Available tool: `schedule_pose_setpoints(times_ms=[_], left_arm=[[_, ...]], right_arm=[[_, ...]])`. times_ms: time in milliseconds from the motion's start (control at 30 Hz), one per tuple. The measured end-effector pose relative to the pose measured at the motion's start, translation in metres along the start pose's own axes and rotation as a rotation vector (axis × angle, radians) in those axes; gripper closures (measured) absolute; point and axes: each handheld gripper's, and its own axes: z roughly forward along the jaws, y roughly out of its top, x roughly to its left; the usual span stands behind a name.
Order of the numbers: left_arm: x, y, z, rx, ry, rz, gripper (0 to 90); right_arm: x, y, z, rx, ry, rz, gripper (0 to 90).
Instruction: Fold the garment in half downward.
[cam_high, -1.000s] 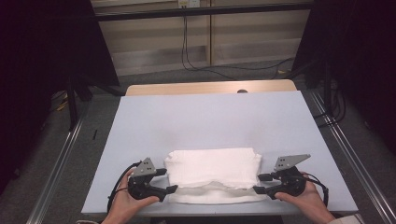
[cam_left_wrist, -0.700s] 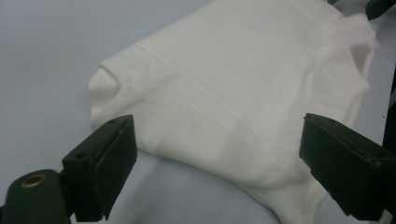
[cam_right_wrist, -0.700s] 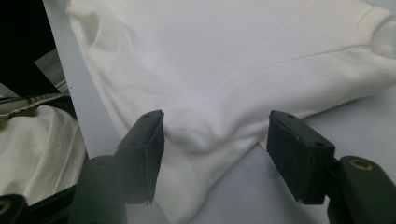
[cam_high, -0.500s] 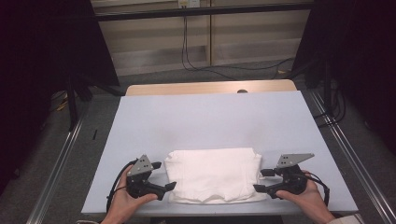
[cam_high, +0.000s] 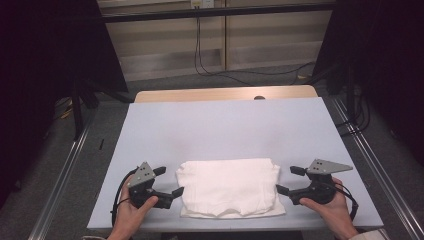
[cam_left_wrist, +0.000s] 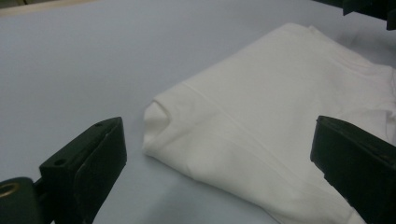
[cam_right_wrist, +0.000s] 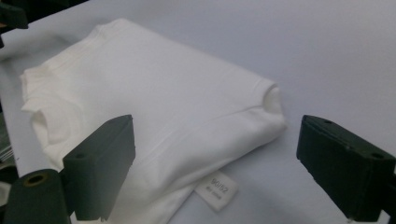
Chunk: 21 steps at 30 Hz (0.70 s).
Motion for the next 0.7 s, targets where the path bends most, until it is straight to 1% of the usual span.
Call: schedule_pose_setpoints(times_ms=[33, 67, 133, 167, 233, 267, 300, 333, 367, 400, 433, 467, 500, 533, 567, 600, 667, 700], left_arm=[[0.000, 0.000, -0.002, -0.017, -0.004, 0.003, 3.6], [0.000, 0.000, -0.003, -0.036, 0.007, 0.002, 3.3], [0.001, 0.000, -0.006, -0.051, 0.030, 0.014, 3.2], [0.002, -0.001, -0.007, -0.062, 0.039, 0.011, 3.2], [0.004, -0.002, -0.010, -0.097, 0.065, -0.001, 3.2], [0.005, -0.003, -0.011, -0.104, 0.076, -0.006, 3.2], [0.006, -0.003, -0.012, -0.118, 0.096, -0.009, 3.2], [0.008, -0.004, -0.014, -0.133, 0.107, -0.007, 3.1], [0.009, -0.004, -0.015, -0.139, 0.118, -0.005, 3.1], [0.009, -0.004, -0.016, -0.143, 0.123, -0.010, 3.1], [0.010, -0.004, -0.018, -0.148, 0.123, -0.006, 3.1], [0.010, -0.004, -0.020, -0.164, 0.128, -0.005, 3.1], [0.010, -0.004, -0.022, -0.174, 0.139, -0.004, 3.1], [0.009, -0.004, -0.024, -0.187, 0.157, -0.012, 3.1], [0.009, -0.004, -0.026, -0.195, 0.162, -0.019, 3.1], [0.010, -0.005, -0.028, -0.201, 0.166, -0.023, 3.1], [0.009, -0.006, -0.032, -0.211, 0.210, -0.022, 3.1], [0.009, -0.006, -0.033, -0.217, 0.215, -0.031, 2.7]], right_arm=[[0.000, 0.000, -0.001, -0.011, -0.007, 0.003, 9.5], [-0.001, 0.000, -0.002, -0.024, -0.015, 0.009, 9.0], [-0.002, 0.001, -0.004, -0.047, -0.029, 0.011, 7.1], [-0.002, 0.001, -0.004, -0.054, -0.032, 0.013, 5.7], [-0.003, 0.002, -0.005, -0.071, -0.053, 0.019, 5.6], [-0.004, 0.002, -0.006, -0.083, -0.066, 0.030, 5.5], [-0.005, 0.003, -0.007, -0.090, -0.075, 0.043, 5.5], [-0.005, 0.002, -0.008, -0.098, -0.093, 0.049, 5.5], [-0.005, 0.002, -0.010, -0.113, -0.126, 0.050, 5.5], [-0.006, 0.002, -0.011, -0.126, -0.144, 0.039, 5.6], [-0.006, 0.002, -0.013, -0.131, -0.158, 0.036, 5.5], [-0.007, 0.001, -0.015, -0.139, -0.184, 0.034, 5.5], [-0.007, 0.001, -0.017, -0.158, -0.195, 0.043, 5.5], [-0.008, 0.000, -0.019, -0.170, -0.198, 0.048, 5.1], [-0.008, -0.002, -0.021, -0.188, -0.221, 0.030, 4.4], [-0.008, -0.003, -0.022, -0.194, -0.235, 0.024, 3.5], [-0.009, -0.007, -0.024, -0.223, -0.258, 0.024, 2.6], [-0.010, -0.008, -0.026, -0.235, -0.270, 0.029, 2.1]])
